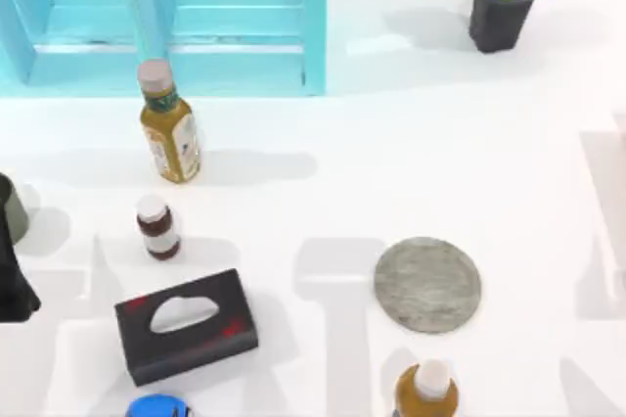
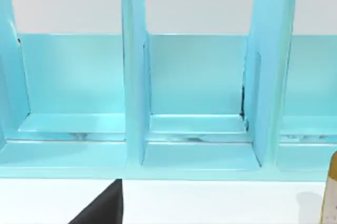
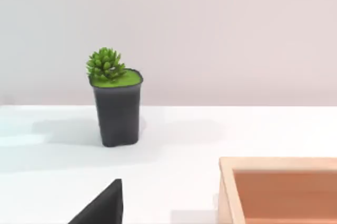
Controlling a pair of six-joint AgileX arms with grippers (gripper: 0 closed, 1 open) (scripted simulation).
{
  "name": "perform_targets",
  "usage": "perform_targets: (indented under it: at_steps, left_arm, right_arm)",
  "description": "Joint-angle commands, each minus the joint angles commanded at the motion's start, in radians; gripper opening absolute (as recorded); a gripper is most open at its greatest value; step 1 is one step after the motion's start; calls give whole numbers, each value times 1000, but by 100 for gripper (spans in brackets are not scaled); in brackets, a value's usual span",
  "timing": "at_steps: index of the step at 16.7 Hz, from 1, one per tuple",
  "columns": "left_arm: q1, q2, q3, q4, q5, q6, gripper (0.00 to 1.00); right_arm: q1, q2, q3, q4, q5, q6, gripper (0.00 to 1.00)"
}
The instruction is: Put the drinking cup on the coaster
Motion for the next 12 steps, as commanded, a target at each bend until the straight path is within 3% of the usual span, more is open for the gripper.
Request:
perform_targets:
  at_steps: [6, 12]
  left_arm:
    - [-15, 99, 74, -60, 6, 84, 100]
    - [-35, 507, 334, -328, -26, 445, 100]
  right_arm:
    - [0, 0, 0, 0, 0, 0, 100]
    - [0, 0, 0, 0, 0, 0, 100]
